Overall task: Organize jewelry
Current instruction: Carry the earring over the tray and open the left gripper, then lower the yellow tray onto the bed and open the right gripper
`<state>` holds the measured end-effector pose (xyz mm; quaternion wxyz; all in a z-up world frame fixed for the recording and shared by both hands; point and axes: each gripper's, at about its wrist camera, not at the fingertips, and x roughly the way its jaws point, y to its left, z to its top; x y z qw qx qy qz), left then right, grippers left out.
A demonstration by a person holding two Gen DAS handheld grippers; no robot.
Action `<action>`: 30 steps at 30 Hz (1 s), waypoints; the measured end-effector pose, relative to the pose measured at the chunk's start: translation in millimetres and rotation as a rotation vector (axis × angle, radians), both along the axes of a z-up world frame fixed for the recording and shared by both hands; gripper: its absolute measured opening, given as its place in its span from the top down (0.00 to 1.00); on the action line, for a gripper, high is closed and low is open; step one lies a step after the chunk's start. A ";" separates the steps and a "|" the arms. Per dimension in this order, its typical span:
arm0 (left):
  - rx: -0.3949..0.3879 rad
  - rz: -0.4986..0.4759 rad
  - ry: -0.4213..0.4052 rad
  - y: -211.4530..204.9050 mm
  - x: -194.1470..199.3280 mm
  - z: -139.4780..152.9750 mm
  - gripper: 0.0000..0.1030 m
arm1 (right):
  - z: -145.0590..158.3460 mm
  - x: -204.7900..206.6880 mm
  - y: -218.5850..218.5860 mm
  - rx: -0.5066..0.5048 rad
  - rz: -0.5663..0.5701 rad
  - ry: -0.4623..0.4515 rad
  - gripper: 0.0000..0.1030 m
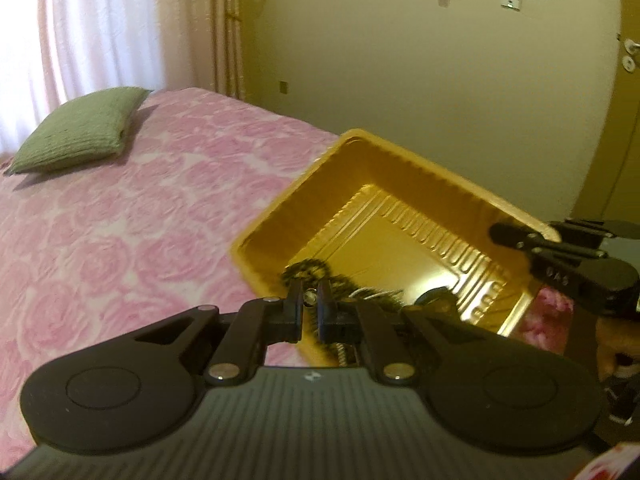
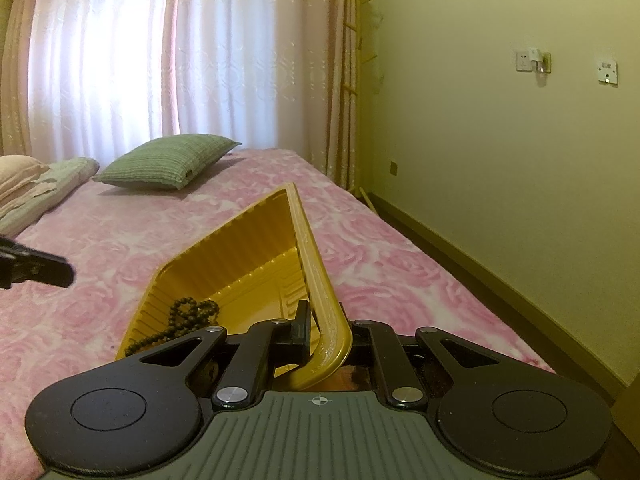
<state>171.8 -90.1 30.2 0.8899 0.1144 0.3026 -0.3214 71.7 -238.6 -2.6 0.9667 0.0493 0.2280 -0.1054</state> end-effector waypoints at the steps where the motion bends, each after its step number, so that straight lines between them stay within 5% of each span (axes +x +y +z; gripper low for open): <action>1: 0.002 -0.010 0.001 -5.3 -0.4 0.3 0.94 | 0.1 -0.2 0.3 0.000 0.001 0.000 0.91; 19: 0.013 -0.090 0.014 -55.7 14.1 -6.4 0.94 | 0.9 -2.1 -2.0 0.017 -0.002 0.002 0.91; 21: -0.007 -0.082 0.025 -54.1 16.9 -7.5 0.75 | 0.6 -2.2 -2.1 0.019 -0.003 0.001 0.91; 30: -0.047 0.007 0.044 -25.2 17.8 -9.7 0.74 | -1.8 -0.8 -5.7 0.035 -0.010 0.005 0.91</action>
